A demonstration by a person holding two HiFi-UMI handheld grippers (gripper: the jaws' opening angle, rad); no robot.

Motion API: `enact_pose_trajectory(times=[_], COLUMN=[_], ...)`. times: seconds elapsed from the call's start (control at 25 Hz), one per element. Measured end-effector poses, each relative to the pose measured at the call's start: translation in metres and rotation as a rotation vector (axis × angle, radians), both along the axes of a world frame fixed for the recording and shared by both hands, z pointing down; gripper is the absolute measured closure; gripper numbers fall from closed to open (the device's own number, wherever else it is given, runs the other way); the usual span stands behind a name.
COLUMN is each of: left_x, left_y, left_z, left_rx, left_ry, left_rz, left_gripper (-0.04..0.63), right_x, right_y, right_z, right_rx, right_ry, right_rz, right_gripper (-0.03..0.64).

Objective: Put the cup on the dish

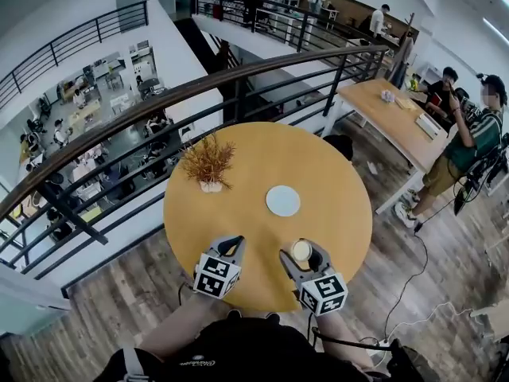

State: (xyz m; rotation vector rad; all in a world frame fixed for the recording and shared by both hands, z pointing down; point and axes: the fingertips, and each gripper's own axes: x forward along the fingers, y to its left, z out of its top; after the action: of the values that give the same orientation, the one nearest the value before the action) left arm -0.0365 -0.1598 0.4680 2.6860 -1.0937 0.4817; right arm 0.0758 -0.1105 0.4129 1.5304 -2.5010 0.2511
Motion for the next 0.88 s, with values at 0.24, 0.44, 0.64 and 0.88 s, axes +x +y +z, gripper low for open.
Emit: enact_pose_trajectory(times=[0.24, 0.44, 0.64, 0.88], left_x=[0.03, 0.058, 0.059, 0.046], left_y=[0.008, 0.017, 0.016, 0.015], left_z=[0.001, 0.004, 0.003, 0.008], left_rx=[-0.006, -0.02, -0.017, -0.025], left_ry=[-0.015, -0.032, -0.039, -0.032], left_rz=[-0.01, 0.018, 0.023, 0.007], left_gripper=[0.586, 0.586, 0.586, 0.586], right_x=[0.018, 0.042, 0.043, 0.035], right_y=[0.007, 0.008, 0.01, 0.009], right_z=[0.006, 0.004, 0.006, 0.012], right_rx=[-0.003, 0.0, -0.004, -0.02], right_ry=[-0.023, -0.036, -0.033, -0.016], right_rz=[-0.031, -0.013, -0.007, -0.012], right_gripper=[0.364, 0.364, 0.364, 0.364])
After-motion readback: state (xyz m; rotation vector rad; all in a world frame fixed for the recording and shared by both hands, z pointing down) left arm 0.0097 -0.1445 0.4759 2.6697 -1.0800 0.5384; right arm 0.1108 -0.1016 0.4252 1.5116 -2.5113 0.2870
